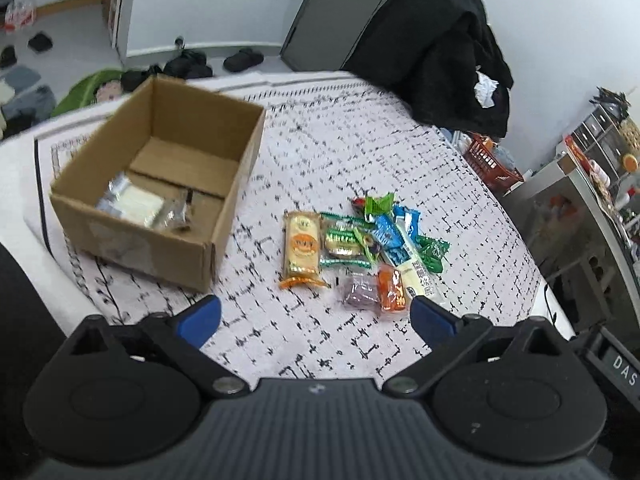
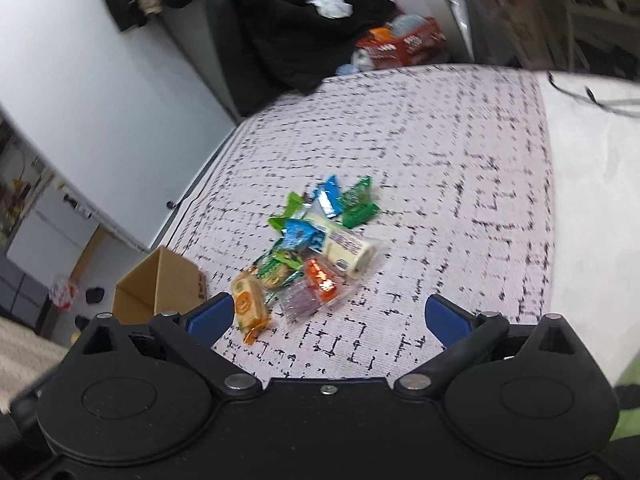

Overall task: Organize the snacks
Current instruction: 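Move both open tools back to the snack pile, then grasp the purple-filled clear packet with the left tool while the right tool grasps the RUNFU CAKE packet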

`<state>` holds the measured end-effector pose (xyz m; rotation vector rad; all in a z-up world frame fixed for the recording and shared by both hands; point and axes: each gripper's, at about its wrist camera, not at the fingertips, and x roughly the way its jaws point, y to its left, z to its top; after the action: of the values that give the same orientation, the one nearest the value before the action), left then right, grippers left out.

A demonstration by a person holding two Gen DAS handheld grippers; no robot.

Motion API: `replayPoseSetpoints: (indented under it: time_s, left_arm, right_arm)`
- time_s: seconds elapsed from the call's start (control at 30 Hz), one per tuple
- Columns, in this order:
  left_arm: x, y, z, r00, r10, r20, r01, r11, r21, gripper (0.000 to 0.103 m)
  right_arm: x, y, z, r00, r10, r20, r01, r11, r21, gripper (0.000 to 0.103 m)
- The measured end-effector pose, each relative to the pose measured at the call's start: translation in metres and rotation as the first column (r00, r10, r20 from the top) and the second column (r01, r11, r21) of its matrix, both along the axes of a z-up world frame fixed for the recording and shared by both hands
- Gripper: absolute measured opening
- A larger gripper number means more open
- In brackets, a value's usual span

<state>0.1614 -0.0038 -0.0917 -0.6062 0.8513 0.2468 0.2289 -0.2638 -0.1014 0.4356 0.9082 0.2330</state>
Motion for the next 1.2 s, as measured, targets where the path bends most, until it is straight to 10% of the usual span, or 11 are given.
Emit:
replayPoseSetpoints:
  time_s: [1.2]
  left_arm:
    - [0.105, -0.039, -0.105, 0.991, 0.015, -0.131, -0.026, 0.996, -0.084, 0.06]
  right_arm:
    - [0.106, 0.016, -0.055, 0.991, 0.089, -0.097, -0.099, 0.99, -0.097, 0.082]
